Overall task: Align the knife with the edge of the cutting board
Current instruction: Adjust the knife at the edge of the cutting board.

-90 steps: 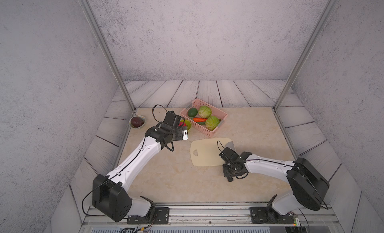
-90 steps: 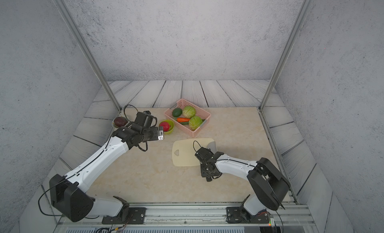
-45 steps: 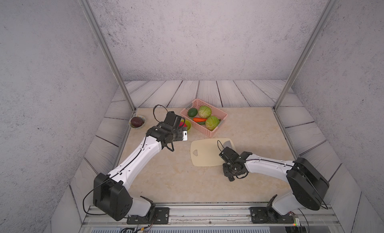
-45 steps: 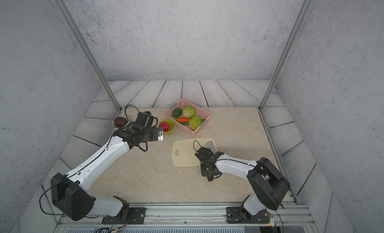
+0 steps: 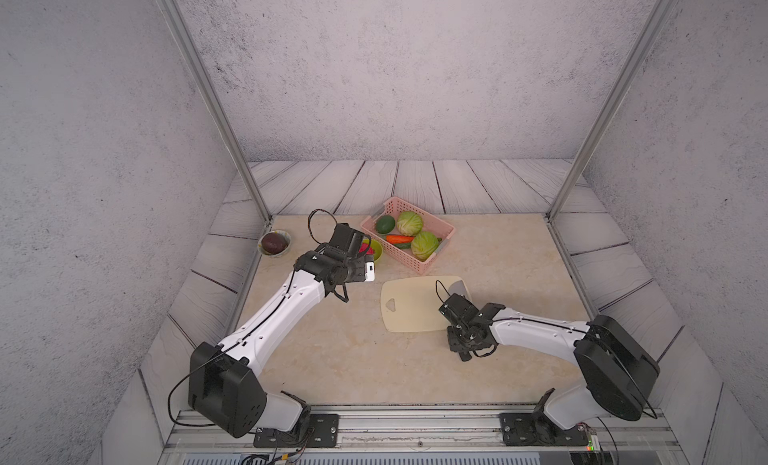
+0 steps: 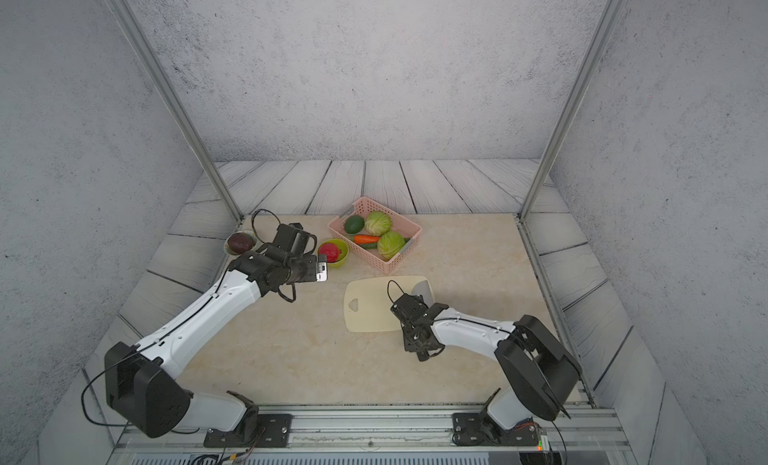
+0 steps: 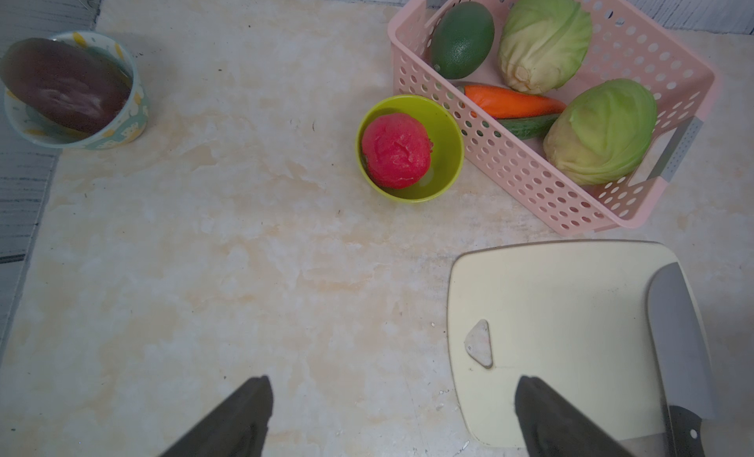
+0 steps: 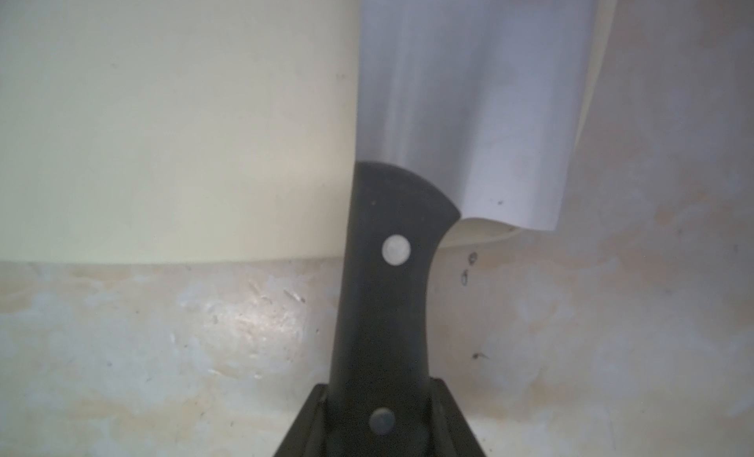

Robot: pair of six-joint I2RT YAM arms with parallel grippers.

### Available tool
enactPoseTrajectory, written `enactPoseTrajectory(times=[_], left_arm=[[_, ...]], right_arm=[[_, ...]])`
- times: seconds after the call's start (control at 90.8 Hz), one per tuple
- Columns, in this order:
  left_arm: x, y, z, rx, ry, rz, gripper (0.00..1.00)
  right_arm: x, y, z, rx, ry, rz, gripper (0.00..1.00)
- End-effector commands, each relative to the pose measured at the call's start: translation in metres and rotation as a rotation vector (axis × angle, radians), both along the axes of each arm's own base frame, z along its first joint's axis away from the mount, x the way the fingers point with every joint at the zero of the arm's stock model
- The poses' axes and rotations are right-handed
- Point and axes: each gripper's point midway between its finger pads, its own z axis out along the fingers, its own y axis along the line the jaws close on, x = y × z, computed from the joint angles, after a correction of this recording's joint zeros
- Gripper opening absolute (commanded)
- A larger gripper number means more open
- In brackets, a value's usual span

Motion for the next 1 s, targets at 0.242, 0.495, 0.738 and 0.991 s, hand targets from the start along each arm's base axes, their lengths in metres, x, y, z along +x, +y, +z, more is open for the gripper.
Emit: enactPoseTrajectory(times=[0.242,0.495,0.738,0.991], left_arm=[[0.0037,-0.0014,0.0048,0.016,-0.009,-0.005,0.98],[0.0032,-0.0016,0.0052,0.015,-0.009,-0.007,0.98],[0.0033,-0.0014,0.0056,0.017,-0.01,-0.006,0.98],[0.0036,-0.0013,0.0049,0.018,-0.009,-0.006,0.98]], right_arm=[[-0.0004,-0.0074,0.0028,0.004,-0.018,-0.047,0.25],[-0.0029,-0.0079,0.0016,0.016,-0.017,-0.054,0.25],[-0.0026,-0.008,0.0017,0.015,-0.017,-0.052,0.25],[-0.0015,-0.0044,0.0026,0.026,-0.018,-0.043,0.25]])
